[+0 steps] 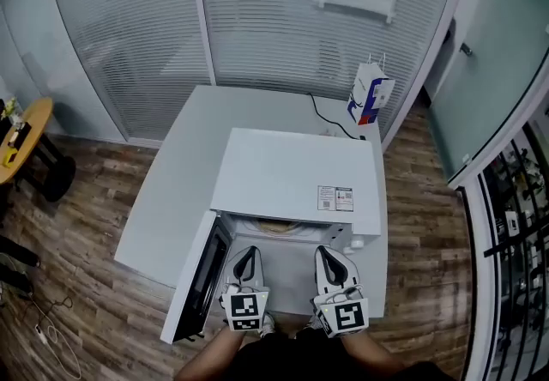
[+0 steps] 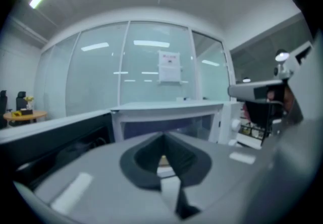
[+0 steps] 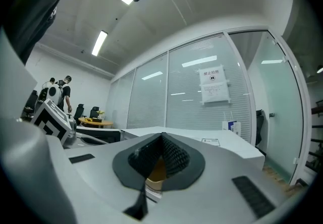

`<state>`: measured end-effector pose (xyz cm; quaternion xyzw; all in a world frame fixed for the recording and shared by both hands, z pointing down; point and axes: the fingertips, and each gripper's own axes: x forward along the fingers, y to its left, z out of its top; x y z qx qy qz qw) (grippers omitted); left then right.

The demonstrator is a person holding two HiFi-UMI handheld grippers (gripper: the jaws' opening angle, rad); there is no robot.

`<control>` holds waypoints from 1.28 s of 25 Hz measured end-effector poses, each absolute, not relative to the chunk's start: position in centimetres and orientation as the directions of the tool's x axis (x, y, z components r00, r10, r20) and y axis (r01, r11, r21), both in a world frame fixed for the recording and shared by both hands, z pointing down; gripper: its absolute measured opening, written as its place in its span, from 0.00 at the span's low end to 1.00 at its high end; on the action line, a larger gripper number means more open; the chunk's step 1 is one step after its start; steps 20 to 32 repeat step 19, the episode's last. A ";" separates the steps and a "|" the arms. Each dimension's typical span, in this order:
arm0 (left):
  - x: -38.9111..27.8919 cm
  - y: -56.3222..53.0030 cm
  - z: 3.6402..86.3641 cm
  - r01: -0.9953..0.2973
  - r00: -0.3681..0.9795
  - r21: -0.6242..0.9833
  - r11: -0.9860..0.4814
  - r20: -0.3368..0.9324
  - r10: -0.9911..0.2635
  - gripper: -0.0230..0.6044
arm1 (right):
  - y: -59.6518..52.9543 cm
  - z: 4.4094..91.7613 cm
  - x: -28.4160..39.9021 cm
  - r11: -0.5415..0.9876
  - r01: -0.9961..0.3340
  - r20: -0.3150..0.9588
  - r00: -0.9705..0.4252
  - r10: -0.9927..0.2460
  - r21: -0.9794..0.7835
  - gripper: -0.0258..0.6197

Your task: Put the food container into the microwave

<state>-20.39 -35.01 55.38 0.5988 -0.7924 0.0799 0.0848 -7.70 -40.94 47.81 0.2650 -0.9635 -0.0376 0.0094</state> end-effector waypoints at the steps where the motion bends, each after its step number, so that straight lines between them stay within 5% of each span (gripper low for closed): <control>1: -20.2 -35.0 55.1 -0.964 -0.262 -0.024 0.263 0.224 -0.939 0.05 | -41.0 47.5 -7.7 0.853 -0.515 -0.006 -0.857 -0.516 0.081 0.04; 32: -19.7 -35.0 53.6 -0.974 -0.225 -0.032 0.223 0.179 -0.958 0.05 | -40.2 46.1 -8.1 0.833 -0.545 -0.019 -0.838 -0.546 0.097 0.04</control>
